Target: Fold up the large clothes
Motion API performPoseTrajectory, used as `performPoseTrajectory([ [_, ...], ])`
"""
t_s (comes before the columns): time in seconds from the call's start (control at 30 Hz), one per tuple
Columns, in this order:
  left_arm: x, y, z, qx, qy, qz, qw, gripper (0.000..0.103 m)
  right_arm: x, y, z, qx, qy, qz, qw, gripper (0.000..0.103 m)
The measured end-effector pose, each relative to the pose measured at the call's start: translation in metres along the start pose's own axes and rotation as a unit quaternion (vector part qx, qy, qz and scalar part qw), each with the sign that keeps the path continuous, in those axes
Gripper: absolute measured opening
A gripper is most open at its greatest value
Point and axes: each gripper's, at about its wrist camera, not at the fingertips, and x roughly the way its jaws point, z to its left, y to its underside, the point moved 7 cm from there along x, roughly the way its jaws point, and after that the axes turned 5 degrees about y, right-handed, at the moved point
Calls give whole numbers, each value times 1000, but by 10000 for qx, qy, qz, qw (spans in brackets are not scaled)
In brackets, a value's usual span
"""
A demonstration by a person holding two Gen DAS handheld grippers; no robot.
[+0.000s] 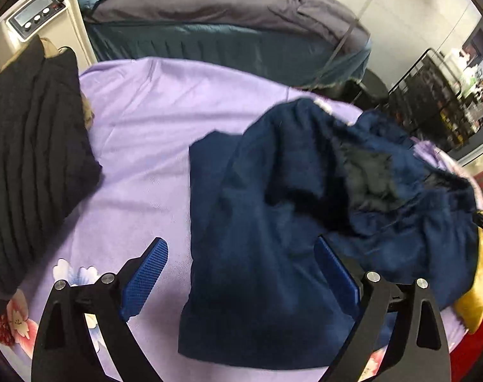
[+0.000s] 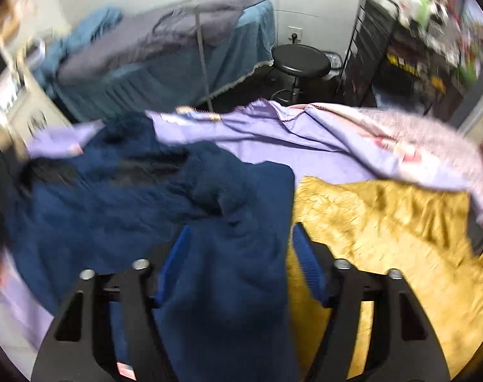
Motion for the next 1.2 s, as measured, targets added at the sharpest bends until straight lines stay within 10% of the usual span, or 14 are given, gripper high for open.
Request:
performPoseTrajectory([
  [0.17,37,7,2,327,-326,344,9983,88,32,15,3,-235,56,325,9992,56],
  [0.33,36,-13,-11,525,-350,176,9979,39,30,6,1,-58,-92,185,9998,17],
  [0.5,36,-45,2,16,-453,-15,9990,33,30,-14,-27,644,-151,76,9978,15],
  [0.8,78,-46,7,-268,-914,501,9942,48,86,-10,-38,1386,-120,723,9876,17],
  [0.97,72,-53,14,50,-1661,354,9855,91,88,-5,-30,1064,155,668,9920,23],
  [1.2,40,-45,26,-234,-1343,13,9907,91,59,-5,-25,595,819,249,9946,65],
])
